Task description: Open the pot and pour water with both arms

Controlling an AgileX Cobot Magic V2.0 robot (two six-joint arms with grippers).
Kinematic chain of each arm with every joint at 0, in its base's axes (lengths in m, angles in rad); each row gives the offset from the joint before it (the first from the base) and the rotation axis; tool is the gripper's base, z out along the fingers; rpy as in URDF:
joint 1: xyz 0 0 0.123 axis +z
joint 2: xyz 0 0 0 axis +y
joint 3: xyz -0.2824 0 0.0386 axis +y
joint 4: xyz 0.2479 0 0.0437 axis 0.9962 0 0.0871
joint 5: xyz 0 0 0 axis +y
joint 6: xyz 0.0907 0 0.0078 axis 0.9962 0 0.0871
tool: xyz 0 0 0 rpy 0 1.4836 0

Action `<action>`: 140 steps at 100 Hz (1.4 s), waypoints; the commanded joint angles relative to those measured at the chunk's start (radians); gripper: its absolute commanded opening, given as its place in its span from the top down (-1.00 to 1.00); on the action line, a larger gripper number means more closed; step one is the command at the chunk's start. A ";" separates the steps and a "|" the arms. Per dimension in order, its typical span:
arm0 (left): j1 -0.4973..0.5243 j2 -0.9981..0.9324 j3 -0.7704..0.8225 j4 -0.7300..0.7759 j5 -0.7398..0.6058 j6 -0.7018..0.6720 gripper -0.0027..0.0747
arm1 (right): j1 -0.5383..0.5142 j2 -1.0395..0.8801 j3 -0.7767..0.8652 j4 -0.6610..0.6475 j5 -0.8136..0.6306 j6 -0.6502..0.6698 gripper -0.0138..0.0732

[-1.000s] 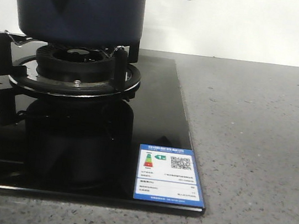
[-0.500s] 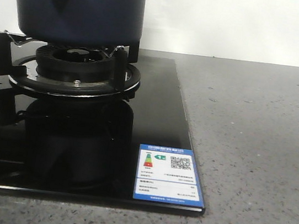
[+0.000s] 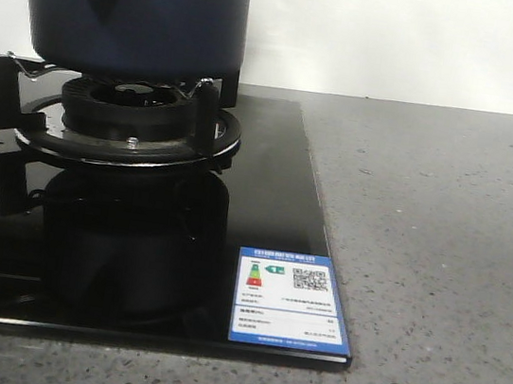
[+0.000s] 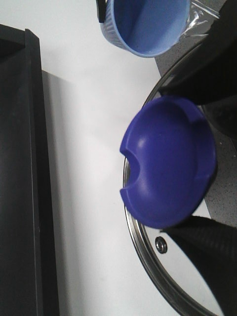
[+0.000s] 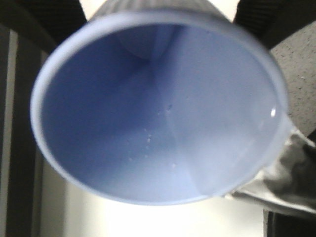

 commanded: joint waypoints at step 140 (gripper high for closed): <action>0.000 -0.034 -0.041 -0.070 -0.005 -0.001 -0.03 | 0.001 -0.055 -0.042 -0.359 -0.181 0.211 -0.05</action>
